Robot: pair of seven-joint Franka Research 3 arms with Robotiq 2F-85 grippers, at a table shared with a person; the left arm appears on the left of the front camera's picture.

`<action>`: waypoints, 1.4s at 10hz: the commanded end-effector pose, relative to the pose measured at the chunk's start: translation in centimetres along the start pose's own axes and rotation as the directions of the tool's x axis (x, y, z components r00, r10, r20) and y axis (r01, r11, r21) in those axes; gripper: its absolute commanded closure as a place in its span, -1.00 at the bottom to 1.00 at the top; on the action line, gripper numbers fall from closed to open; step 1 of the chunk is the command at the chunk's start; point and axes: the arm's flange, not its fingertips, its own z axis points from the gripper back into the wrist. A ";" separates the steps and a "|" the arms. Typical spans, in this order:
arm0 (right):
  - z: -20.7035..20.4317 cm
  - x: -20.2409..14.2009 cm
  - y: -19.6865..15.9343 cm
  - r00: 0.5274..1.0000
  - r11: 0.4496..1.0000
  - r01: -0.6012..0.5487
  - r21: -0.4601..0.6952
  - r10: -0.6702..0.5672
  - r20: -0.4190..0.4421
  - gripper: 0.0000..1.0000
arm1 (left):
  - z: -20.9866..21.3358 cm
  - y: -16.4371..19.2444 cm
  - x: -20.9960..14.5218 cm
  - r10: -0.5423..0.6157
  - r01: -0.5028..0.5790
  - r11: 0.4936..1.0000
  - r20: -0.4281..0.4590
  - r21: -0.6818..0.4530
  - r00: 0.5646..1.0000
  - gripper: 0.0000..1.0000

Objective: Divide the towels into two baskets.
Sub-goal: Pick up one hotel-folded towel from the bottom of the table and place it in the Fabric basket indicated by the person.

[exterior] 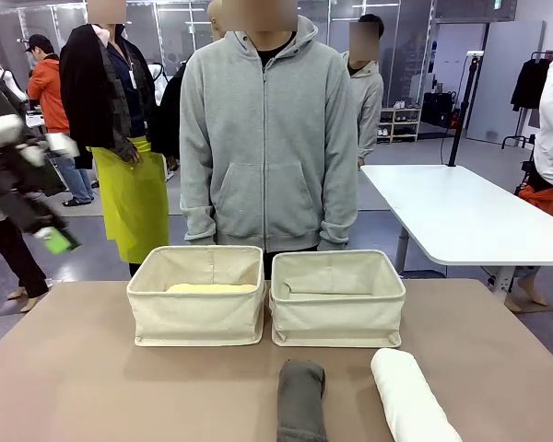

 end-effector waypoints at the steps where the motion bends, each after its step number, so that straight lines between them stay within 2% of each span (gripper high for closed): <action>1: 0.1 -0.1 0.2 1.000 1.000 -0.007 0.004 0.007 0.003 -1.00 | 0.7 0.1 -7.4 0.193 -0.174 0.979 0.201 -0.105 0.961 -1.00; 3: 0.1 -0.1 0.2 1.000 1.000 -0.007 0.004 0.007 0.003 -1.00 | -0.3 0.1 -15.3 0.365 -0.318 0.926 0.273 -0.201 0.890 -1.00; 4: 0.1 -0.1 0.2 1.000 1.000 -0.007 0.004 0.007 0.003 -1.00 | -0.8 -0.2 -19.0 0.437 -0.377 0.896 0.323 -0.233 0.839 -1.00; 5: 0.1 -0.1 0.2 1.000 1.000 -0.007 0.004 0.007 0.003 -1.00 | -1.6 0.1 -21.6 0.484 -0.404 0.872 0.362 -0.276 0.797 -1.00; 7: 0.1 -0.1 0.2 1.000 1.000 -0.007 0.004 0.007 0.003 -1.00 | -3.3 1.1 -25.6 0.585 -0.467 0.807 0.378 -0.362 0.718 -1.00; 8: 0.1 -0.1 0.2 1.000 1.000 -0.007 0.004 0.007 0.003 -1.00 | -3.7 1.4 -26.3 0.607 -0.481 0.790 0.375 -0.380 0.701 -1.00; 9: 0.1 -0.1 0.2 1.000 1.000 -0.007 0.004 0.007 0.003 -1.00 | -3.8 1.9 -26.0 0.603 -0.477 0.791 0.358 -0.384 0.712 -1.00; 10: 0.1 -0.1 0.2 1.000 1.000 -0.007 0.004 0.007 0.003 -1.00 | -4.1 0.8 -26.7 0.595 -0.494 0.800 0.341 -0.342 0.728 -1.00; 14: 0.1 -0.1 0.2 1.000 1.000 -0.007 0.004 0.007 0.003 -1.00 | -4.1 0.8 -26.7 0.595 -0.494 0.800 0.341 -0.342 0.728 -1.00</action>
